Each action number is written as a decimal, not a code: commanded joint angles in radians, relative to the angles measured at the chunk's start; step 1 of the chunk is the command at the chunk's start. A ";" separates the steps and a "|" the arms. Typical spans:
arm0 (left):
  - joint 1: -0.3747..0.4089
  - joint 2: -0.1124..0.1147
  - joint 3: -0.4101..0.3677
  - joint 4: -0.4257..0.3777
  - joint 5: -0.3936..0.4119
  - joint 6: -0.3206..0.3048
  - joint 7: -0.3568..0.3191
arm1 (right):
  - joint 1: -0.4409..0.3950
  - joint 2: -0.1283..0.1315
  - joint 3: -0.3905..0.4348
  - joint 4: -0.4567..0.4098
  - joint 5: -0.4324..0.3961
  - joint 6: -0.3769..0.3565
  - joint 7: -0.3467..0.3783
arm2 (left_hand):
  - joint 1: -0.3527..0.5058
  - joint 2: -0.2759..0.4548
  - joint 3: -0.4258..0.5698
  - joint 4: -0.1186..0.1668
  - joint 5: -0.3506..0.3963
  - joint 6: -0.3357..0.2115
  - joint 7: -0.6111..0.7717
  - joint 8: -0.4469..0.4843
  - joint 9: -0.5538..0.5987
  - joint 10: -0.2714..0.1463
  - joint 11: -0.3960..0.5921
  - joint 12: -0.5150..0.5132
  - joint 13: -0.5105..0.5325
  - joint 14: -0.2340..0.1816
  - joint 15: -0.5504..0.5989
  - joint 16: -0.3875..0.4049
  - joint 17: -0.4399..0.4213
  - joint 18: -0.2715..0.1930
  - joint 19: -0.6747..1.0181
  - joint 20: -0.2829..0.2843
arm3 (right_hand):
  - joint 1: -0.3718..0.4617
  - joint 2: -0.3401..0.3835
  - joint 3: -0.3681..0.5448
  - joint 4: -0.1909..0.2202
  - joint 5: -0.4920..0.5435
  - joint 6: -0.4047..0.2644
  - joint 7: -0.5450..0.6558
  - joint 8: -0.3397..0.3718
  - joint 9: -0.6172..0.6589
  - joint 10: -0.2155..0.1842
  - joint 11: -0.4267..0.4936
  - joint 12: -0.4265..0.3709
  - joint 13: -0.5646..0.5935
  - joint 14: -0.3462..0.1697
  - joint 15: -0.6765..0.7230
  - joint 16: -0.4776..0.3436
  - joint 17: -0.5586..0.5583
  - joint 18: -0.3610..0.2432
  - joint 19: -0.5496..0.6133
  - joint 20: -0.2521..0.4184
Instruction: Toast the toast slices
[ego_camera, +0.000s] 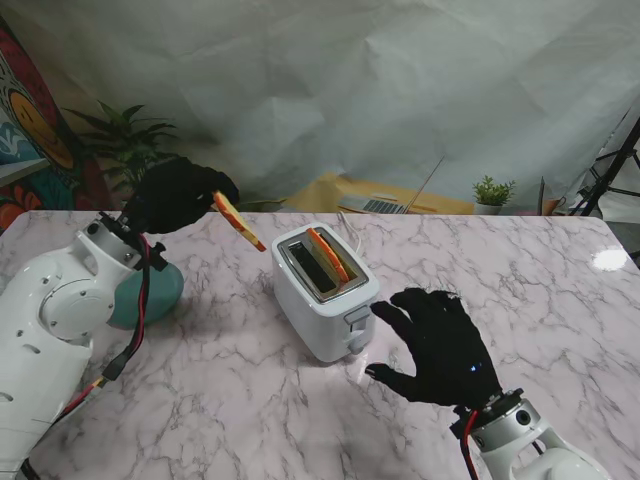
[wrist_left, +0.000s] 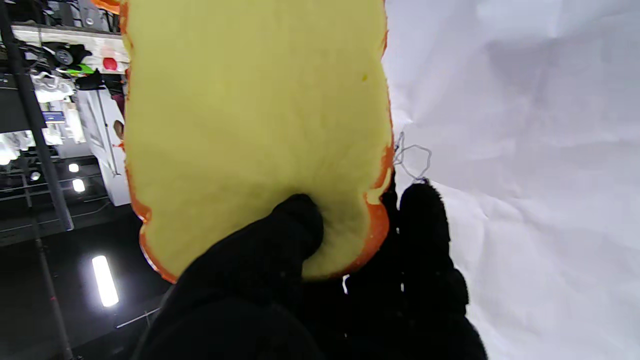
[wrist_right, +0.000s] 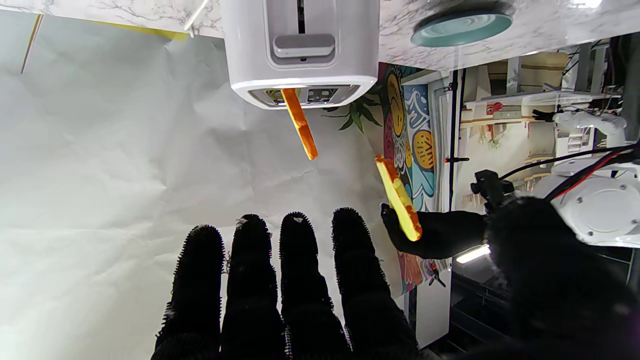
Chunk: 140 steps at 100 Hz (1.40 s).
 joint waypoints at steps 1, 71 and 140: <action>-0.014 -0.012 0.022 0.011 -0.002 -0.005 -0.007 | -0.010 0.004 0.000 -0.003 -0.006 -0.008 0.003 | 0.056 0.018 0.032 -0.009 0.103 -0.107 0.289 0.093 0.112 -0.074 0.080 0.038 0.041 -0.003 0.017 0.029 0.000 -0.047 -0.020 -0.011 | -0.033 -0.036 0.006 0.018 -0.022 -0.002 -0.004 -0.007 -0.033 -0.002 -0.025 -0.002 -0.016 -0.024 -0.054 -0.021 -0.017 -0.038 -0.025 -0.012; -0.134 -0.032 0.227 0.146 -0.038 -0.019 0.061 | -0.036 0.003 0.011 0.003 -0.010 -0.007 -0.014 | 0.044 0.012 0.045 -0.014 0.103 -0.110 0.281 0.094 0.116 -0.079 0.069 0.037 0.041 0.001 0.008 0.026 0.008 -0.052 -0.028 -0.006 | -0.039 -0.043 0.007 0.018 -0.029 0.002 -0.023 -0.008 -0.054 -0.002 -0.024 -0.005 -0.031 -0.031 -0.057 -0.024 -0.025 -0.050 -0.041 -0.021; -0.216 -0.030 0.335 0.230 -0.078 -0.052 -0.003 | -0.056 -0.001 0.054 -0.028 0.000 -0.056 -0.021 | 0.037 0.009 0.046 -0.021 0.102 -0.124 0.274 0.089 0.118 -0.088 0.066 0.039 0.058 -0.037 -0.001 0.019 0.015 -0.059 -0.037 -0.001 | -0.066 -0.029 -0.027 0.015 -0.042 0.005 -0.040 -0.009 -0.071 -0.002 -0.035 -0.010 -0.050 -0.032 -0.068 -0.029 -0.039 -0.053 -0.054 -0.029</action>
